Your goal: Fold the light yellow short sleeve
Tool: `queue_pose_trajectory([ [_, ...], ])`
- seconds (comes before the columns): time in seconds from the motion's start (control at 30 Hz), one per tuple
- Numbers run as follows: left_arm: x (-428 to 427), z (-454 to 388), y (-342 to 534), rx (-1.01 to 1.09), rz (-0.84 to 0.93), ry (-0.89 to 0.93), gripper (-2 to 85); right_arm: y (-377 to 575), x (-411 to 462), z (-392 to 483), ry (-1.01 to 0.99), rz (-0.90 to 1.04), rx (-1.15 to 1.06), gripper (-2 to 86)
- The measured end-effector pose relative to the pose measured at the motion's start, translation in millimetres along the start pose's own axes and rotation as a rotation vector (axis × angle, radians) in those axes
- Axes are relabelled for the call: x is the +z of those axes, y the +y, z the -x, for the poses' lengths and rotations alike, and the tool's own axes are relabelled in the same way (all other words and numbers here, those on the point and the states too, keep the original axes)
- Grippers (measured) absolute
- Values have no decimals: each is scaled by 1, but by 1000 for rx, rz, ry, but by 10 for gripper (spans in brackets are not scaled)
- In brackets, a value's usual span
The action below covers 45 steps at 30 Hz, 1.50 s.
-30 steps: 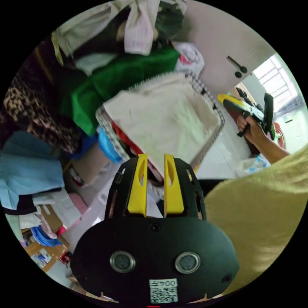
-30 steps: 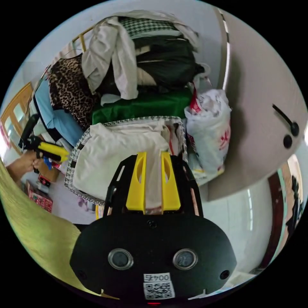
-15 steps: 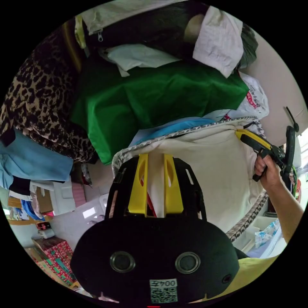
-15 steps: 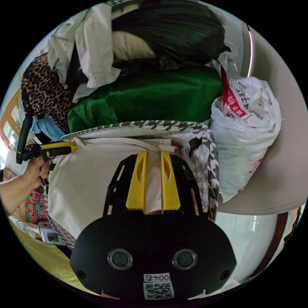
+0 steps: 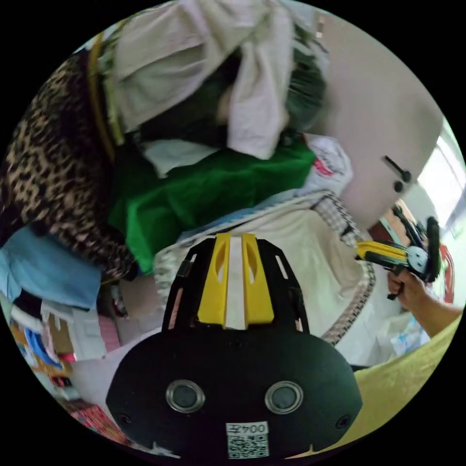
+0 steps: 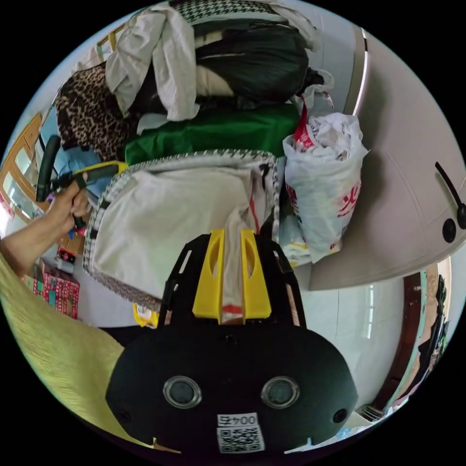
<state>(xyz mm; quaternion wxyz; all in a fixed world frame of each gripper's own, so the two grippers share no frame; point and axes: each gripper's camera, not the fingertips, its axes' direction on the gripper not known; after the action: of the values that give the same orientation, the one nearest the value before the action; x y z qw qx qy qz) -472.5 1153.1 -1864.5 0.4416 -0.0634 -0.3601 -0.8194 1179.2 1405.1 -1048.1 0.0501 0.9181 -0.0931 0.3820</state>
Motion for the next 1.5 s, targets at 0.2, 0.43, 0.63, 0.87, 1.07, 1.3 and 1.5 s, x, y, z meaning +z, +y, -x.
queue_pose_trajectory([
  [0.2,78,-116,-16,305,84,67,32,0,-7,18,81,253,40,65],
  [0.43,157,-200,-19,374,152,-54,55,-6,-60,29,93,316,133,61],
  [0.63,181,-234,15,373,191,-75,50,0,-177,25,5,107,224,53],
  [0.87,88,-261,116,296,-27,234,15,70,-397,50,-37,-198,413,11],
  [1.07,70,-348,229,267,114,889,3,172,-581,133,76,-329,702,-5],
  [1.3,52,-539,385,770,333,1075,2,266,-749,228,307,-344,923,-3],
  [1.5,2,-702,548,1112,288,1113,2,347,-896,305,455,-452,1042,58],
])
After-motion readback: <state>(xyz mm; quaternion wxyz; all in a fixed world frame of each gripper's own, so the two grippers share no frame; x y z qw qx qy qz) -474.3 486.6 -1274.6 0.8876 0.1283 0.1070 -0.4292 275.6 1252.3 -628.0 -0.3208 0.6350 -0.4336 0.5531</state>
